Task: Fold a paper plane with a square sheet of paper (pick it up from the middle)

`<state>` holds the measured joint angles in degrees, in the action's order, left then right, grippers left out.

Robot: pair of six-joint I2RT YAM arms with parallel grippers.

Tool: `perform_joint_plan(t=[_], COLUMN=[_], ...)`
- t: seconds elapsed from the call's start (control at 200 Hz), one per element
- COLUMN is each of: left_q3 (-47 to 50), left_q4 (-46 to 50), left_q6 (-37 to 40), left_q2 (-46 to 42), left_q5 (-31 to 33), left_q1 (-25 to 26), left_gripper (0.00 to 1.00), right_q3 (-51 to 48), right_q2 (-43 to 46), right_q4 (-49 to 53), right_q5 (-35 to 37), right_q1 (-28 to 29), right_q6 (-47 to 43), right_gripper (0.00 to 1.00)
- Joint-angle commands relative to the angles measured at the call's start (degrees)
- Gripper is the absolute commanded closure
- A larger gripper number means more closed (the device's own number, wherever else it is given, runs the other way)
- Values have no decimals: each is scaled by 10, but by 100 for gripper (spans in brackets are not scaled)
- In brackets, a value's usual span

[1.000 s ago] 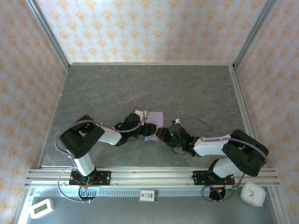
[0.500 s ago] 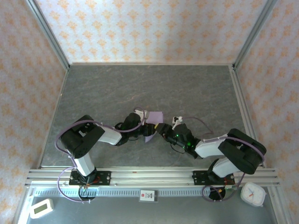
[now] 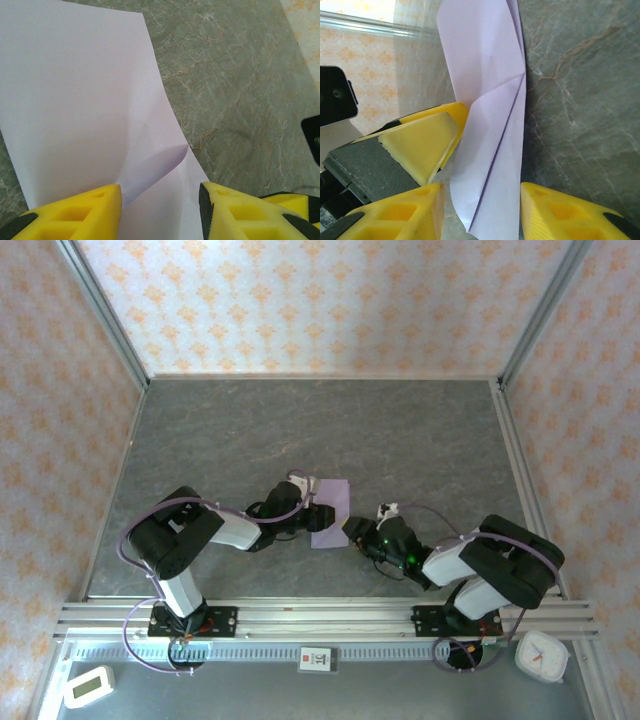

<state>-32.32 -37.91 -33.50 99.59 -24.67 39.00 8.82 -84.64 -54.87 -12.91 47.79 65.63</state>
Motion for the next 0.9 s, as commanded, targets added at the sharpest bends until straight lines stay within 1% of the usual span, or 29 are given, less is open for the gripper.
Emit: perform_joint_plan(t=[0.0,0.12,0.285,0.405,0.48,0.566,0.666,0.686,0.841,0.856,0.896], left_q3=[-4,-6,-7,-9,-10,-13,-14,-16,-23,-23,-25], left_q4=[58,60,63,69,69,73,74,75,76,76,76], left_q6=[8,8,9,11,11,11,9,9,2,-13,-21], left_q2=[14,16,14,11,10,10,7,5,-16,-19,-29], left_q5=[7,6,6,7,7,7,4,3,-8,-10,-15], left_q1=[7,7,7,7,7,7,7,7,3,2,0], left_gripper=[53,53,53,53,53,54,54,53,54,54,54], right_q3=[4,23,44,49,44,45,52,54,59,59,60], right_q2=[9,-17,-60,-81,-87,-91,-98,-100,-121,-123,-125], right_q4=[-2,-11,-35,-50,-59,-58,-53,-52,-82,-85,-94], right_q5=[11,-6,-15,-21,-18,-17,-15,-14,-12,-12,-12], right_q1=[-3,-2,-3,-3,-4,-8,-12,-13,-20,-20,-21], right_q6=[7,2,4,8,14,13,10,10,13,13,13], right_gripper=[57,58,65,65,63,63,66,67,87,90,98])
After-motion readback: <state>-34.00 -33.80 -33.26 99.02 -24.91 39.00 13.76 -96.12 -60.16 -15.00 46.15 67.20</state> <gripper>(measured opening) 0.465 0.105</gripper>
